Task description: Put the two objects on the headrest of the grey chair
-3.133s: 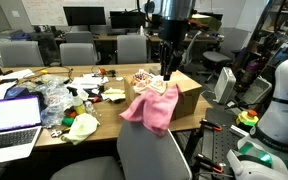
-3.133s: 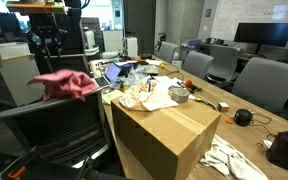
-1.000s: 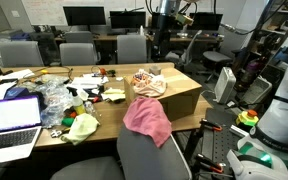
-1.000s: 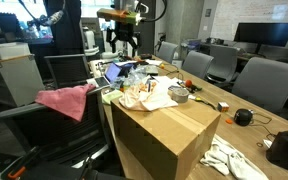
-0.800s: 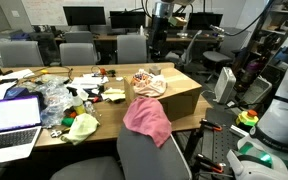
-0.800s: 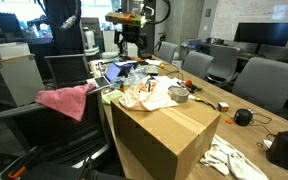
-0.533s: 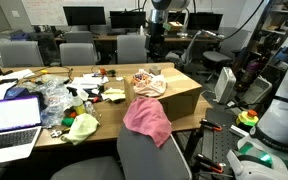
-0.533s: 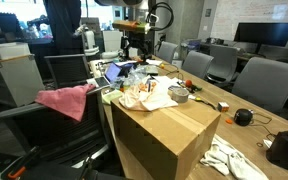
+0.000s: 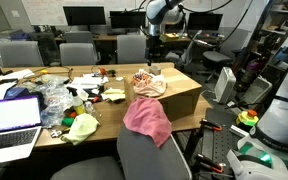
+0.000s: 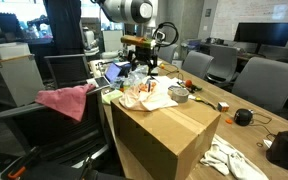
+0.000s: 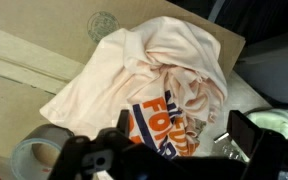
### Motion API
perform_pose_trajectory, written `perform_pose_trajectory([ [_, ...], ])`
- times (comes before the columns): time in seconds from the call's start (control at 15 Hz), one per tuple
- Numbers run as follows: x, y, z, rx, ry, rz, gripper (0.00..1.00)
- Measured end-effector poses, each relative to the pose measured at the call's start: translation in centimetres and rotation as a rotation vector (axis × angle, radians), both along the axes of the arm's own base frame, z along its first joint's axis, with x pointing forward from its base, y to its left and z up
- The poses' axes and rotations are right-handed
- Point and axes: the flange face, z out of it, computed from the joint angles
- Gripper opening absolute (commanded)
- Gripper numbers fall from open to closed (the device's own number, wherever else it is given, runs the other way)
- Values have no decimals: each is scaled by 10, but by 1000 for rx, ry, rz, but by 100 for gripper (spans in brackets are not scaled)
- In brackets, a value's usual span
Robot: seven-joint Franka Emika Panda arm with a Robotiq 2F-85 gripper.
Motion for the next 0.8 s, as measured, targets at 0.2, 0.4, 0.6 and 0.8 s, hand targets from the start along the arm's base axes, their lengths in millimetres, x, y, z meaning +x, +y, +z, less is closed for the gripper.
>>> perform_pose_trajectory([
  [0.2,4,-8,-22,30,20,-29,100],
  [0.4,9,-12,-44,65,38,-54,100],
  [0.6,15,-11,-67,105,56,-72,100],
  [0.8,18,-7,-88,136,76,-83,100],
])
